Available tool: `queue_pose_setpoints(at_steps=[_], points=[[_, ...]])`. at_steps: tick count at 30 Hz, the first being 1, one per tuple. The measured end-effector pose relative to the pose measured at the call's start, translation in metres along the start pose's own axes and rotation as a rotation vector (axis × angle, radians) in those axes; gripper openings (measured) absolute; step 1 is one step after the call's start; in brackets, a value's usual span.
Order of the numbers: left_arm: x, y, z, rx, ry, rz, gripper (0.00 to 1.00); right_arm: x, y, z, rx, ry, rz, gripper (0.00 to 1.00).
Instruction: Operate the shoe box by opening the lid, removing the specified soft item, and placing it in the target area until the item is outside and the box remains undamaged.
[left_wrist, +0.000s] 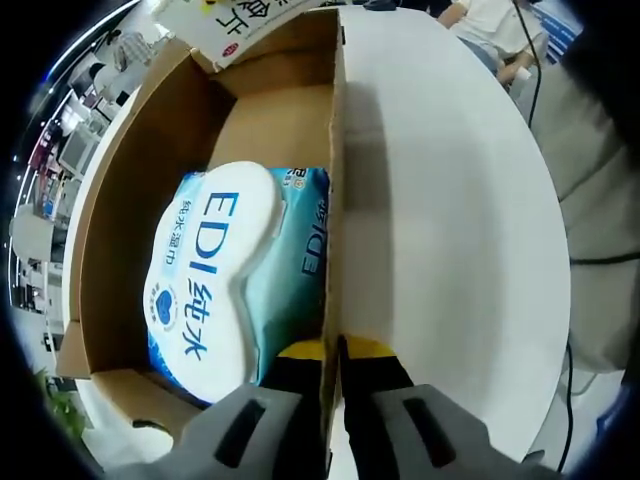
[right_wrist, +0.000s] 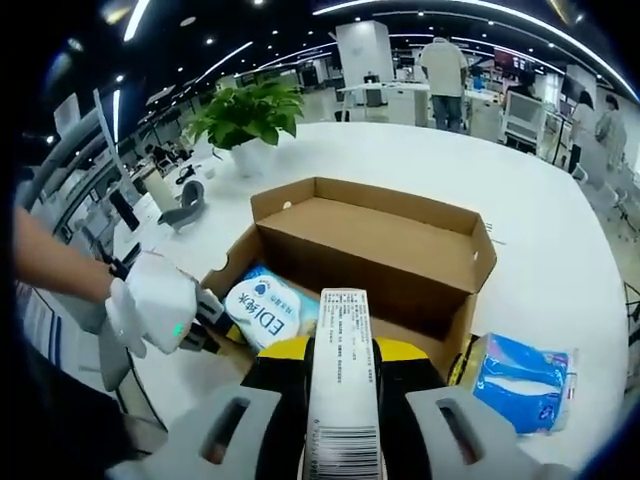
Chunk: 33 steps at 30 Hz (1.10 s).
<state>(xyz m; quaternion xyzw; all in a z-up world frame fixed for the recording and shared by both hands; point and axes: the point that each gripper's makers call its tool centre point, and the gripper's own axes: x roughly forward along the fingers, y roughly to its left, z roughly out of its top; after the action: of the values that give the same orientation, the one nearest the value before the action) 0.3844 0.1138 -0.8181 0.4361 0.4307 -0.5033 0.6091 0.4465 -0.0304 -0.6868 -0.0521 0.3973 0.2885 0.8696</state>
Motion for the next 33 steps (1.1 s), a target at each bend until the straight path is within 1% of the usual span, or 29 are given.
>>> queue_pose_setpoints(at_steps=[5,15,21,23,25,28,33], points=[[0.0,0.0,0.0,0.0,0.0,-0.001,0.01,-0.007,0.0,-0.001,0.003,-0.011,-0.004,0.2],[0.0,0.0,0.0,-0.002,0.0,-0.001,0.01,-0.023,0.001,0.003,-0.006,-0.042,-0.009,0.2],[0.0,0.0,0.0,0.001,-0.001,0.002,0.01,-0.035,0.004,0.003,-0.051,-0.071,-0.011,0.2],[0.0,0.0,0.0,0.001,-0.001,0.001,0.01,-0.037,0.004,0.003,-0.056,-0.091,-0.01,0.2],[0.0,0.001,0.0,0.002,-0.001,0.001,0.01,-0.039,0.003,0.001,-0.047,-0.092,-0.008,0.2],[0.0,0.0,0.0,0.002,-0.001,0.001,0.01,-0.045,0.004,0.0,-0.06,-0.113,-0.008,0.2],[0.0,0.0,0.0,0.003,-0.001,0.001,0.01,-0.053,0.0,-0.007,-0.083,-0.107,-0.034,0.2]])
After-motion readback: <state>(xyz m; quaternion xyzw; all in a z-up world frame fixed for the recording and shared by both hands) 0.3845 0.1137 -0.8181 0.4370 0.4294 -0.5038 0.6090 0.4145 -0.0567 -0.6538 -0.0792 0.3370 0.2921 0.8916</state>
